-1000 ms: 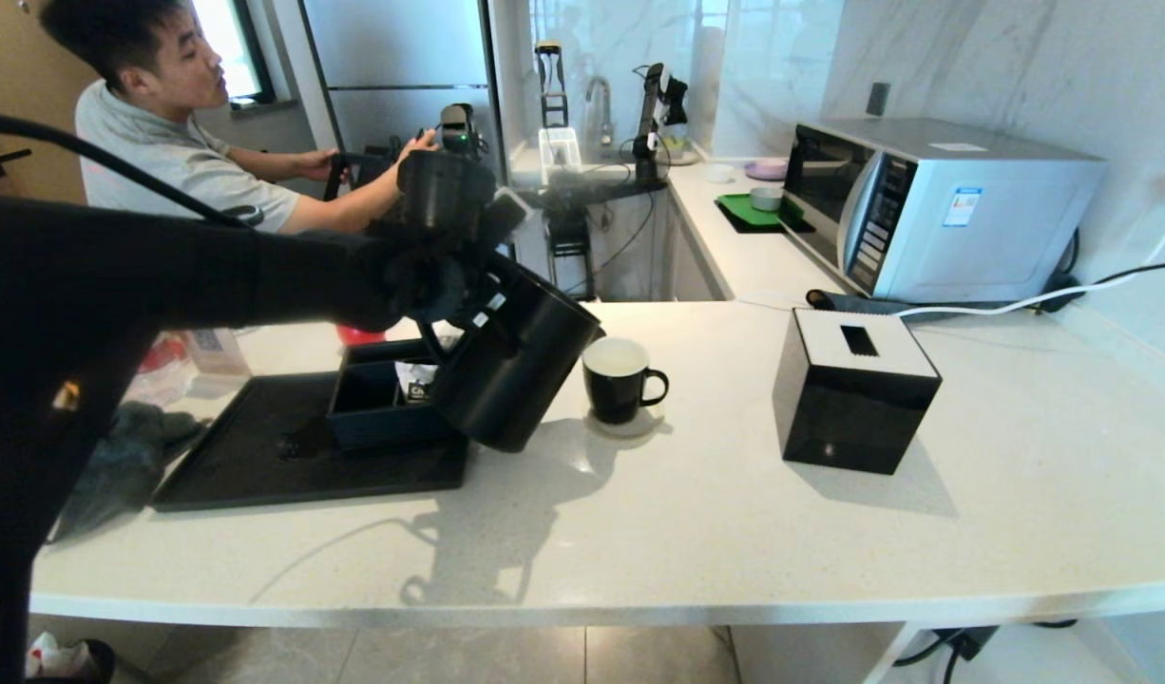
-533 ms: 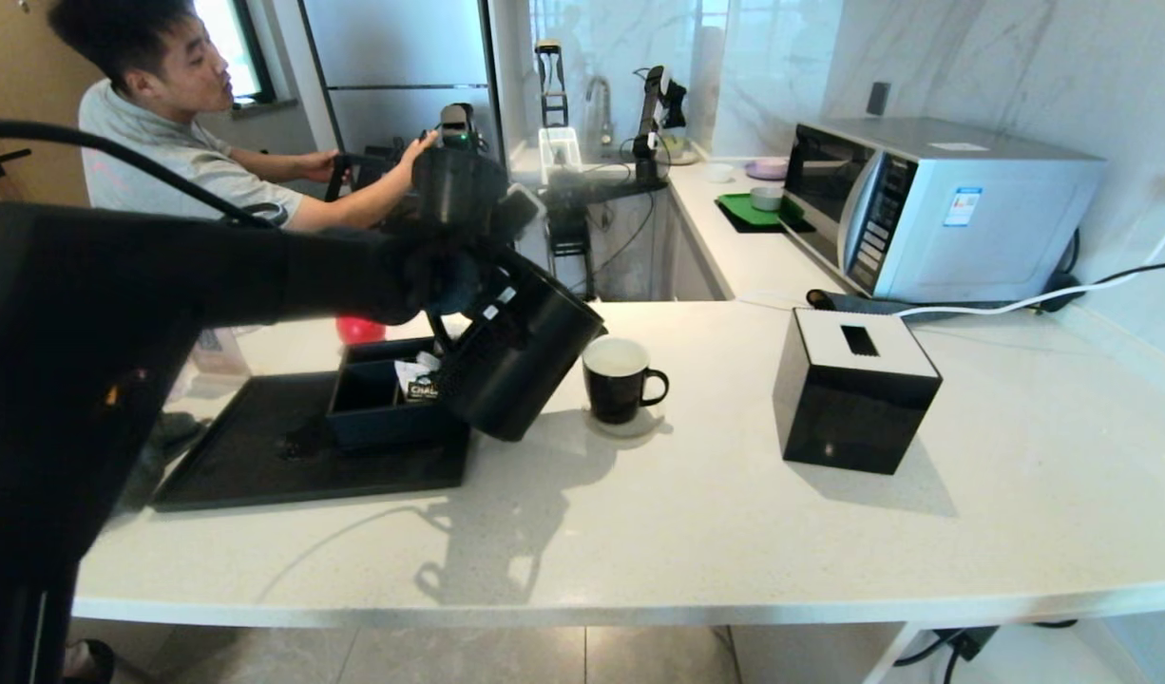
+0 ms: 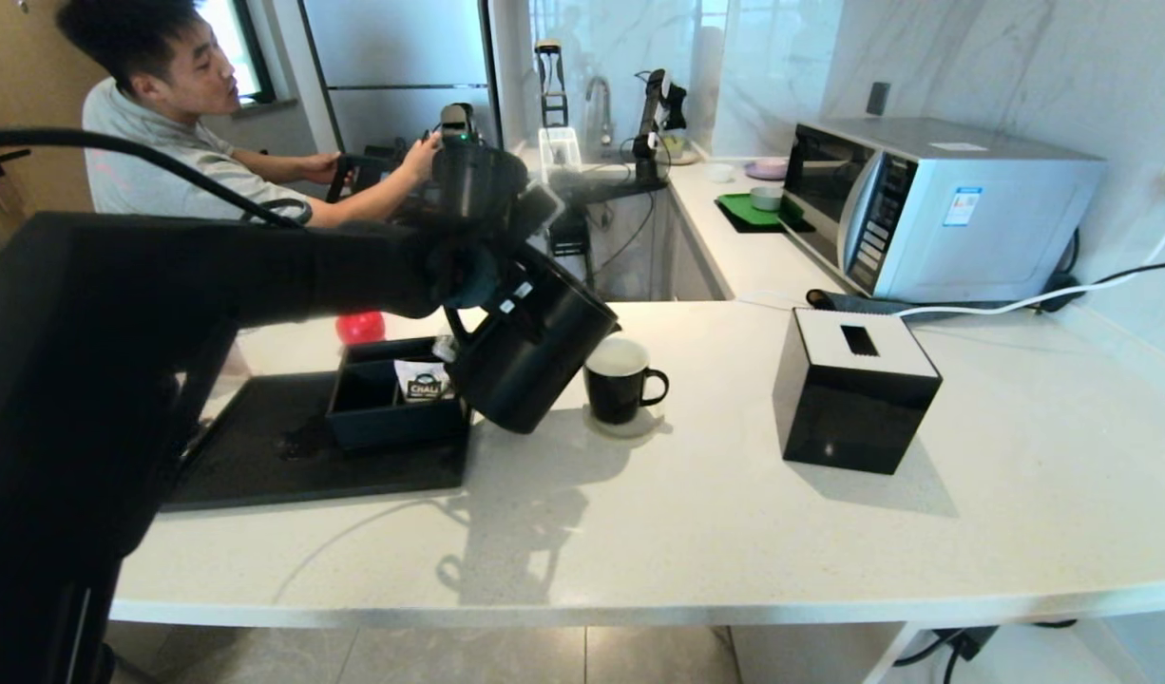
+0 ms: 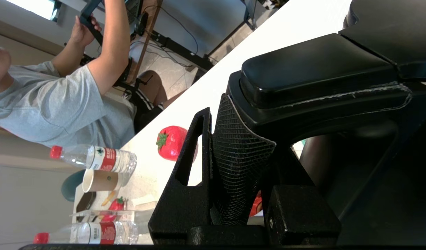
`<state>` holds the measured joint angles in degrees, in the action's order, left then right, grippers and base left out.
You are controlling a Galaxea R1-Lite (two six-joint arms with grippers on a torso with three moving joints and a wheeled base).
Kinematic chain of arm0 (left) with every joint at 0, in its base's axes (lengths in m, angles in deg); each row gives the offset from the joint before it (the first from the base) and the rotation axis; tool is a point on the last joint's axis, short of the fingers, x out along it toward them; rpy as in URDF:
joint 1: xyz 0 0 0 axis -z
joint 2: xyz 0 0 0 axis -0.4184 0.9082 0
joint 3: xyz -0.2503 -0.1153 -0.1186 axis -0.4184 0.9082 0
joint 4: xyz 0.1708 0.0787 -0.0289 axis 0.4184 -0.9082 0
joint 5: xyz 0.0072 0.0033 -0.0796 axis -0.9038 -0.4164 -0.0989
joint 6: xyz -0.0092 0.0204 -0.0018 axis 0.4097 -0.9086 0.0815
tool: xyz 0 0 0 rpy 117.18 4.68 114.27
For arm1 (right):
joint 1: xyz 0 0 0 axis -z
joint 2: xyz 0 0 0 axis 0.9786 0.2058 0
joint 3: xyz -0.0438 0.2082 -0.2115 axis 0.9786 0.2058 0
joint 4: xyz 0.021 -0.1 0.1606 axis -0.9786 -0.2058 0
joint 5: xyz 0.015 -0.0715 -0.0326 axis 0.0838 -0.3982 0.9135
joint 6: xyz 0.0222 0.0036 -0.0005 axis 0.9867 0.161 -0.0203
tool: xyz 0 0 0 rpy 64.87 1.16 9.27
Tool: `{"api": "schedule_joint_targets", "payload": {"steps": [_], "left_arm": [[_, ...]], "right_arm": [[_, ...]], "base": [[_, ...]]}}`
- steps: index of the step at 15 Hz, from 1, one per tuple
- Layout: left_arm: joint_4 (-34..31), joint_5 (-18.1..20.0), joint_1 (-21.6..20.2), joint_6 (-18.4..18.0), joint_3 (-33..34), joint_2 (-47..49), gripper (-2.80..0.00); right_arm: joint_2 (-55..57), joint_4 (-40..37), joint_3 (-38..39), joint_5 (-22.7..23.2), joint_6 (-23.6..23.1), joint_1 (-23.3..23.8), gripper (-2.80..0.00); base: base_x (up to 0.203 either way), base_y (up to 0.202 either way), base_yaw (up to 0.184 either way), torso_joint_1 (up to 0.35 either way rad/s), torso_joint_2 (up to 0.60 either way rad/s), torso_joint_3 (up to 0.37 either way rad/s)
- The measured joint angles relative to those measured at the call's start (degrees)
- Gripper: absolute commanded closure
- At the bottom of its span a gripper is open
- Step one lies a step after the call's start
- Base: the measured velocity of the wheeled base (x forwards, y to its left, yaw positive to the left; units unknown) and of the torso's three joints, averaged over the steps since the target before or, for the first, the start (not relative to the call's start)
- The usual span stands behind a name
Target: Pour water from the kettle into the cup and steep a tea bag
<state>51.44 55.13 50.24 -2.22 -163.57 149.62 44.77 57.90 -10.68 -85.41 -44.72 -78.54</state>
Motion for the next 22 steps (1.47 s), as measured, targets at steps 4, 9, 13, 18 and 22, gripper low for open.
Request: {"api": "schedule_joint_targets", "payload": {"steps": [4,9,13,18,22], "left_arm": [[-1.2,-0.1,0.3,-0.3,-0.3,0.1,0.0],[-1.7,-0.6,0.7,-1.6,-0.3,-0.1,0.0],[-2.4,-0.9,0.7,-2.2,-0.3,-0.3,0.0],[-3.8,-0.8,0.6,-2.5,-0.3,-0.9,0.0],[-4.9,-0.9,0.6,-3.4,-0.2,-1.1,0.0]], "right_arm": [[0.0,0.0,0.0,0.0,0.0,0.0,0.0],[0.0,0.0,0.0,0.0,0.0,0.0,0.0],[0.0,0.0,0.0,0.0,0.0,0.0,0.0],[0.0,0.0,0.0,0.0,0.0,0.0,0.0],[0.0,0.0,0.0,0.0,0.0,0.0,0.0]], "base": [[0.0,0.0,0.0,0.0,0.0,0.0],[0.0,0.0,0.0,0.0,0.0,0.0],[0.0,0.0,0.0,0.0,0.0,0.0],[0.0,0.0,0.0,0.0,0.0,0.0],[0.0,0.0,0.0,0.0,0.0,0.0]]}}
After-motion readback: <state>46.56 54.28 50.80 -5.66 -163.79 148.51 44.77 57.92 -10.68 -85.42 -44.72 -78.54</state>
